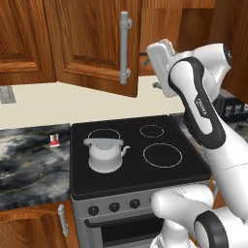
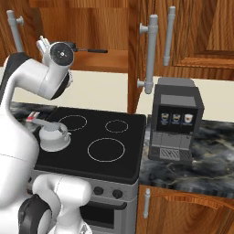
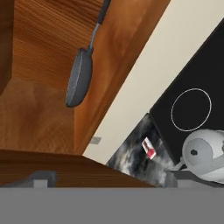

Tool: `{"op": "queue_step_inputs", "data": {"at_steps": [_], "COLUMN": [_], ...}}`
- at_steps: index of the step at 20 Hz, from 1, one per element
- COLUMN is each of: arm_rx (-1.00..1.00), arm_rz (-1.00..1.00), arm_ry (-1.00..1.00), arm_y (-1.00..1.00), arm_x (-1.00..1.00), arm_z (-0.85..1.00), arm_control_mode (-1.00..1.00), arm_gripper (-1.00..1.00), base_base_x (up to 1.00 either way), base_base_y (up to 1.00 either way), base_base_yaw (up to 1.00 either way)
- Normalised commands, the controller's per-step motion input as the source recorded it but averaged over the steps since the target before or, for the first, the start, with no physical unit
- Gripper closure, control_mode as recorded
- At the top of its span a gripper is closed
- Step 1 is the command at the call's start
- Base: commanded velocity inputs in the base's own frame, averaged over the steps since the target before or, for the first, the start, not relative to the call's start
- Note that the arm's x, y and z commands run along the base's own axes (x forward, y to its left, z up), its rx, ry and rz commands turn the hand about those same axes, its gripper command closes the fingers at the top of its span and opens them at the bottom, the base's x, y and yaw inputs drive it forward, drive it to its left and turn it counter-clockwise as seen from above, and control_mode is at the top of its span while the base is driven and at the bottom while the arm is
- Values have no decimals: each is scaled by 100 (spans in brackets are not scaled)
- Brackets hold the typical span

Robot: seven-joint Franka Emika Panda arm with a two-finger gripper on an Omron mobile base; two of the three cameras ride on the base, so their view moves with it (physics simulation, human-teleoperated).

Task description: Pick the pan from the cabinet and place it on the stove. Then turn on the stove burner for the pan.

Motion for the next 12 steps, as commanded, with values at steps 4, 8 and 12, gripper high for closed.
{"op": "queue_step_inputs", "data": {"at_steps": [4, 8, 12], "arm_rx": [3, 1, 0], "arm_rz": [3, 3, 5], "arm_ry": [3, 1, 0], "arm_y": [33, 38, 44], "arm_x": [0, -1, -29], "arm_z": [-2, -1, 0], "arm_control_mode": [-100, -100, -100], "arm_gripper": [-100, -100, -100], "base_base_x": [0, 0, 0], "base_base_y": [0, 0, 0], "base_base_yaw": [0, 0, 0]}}
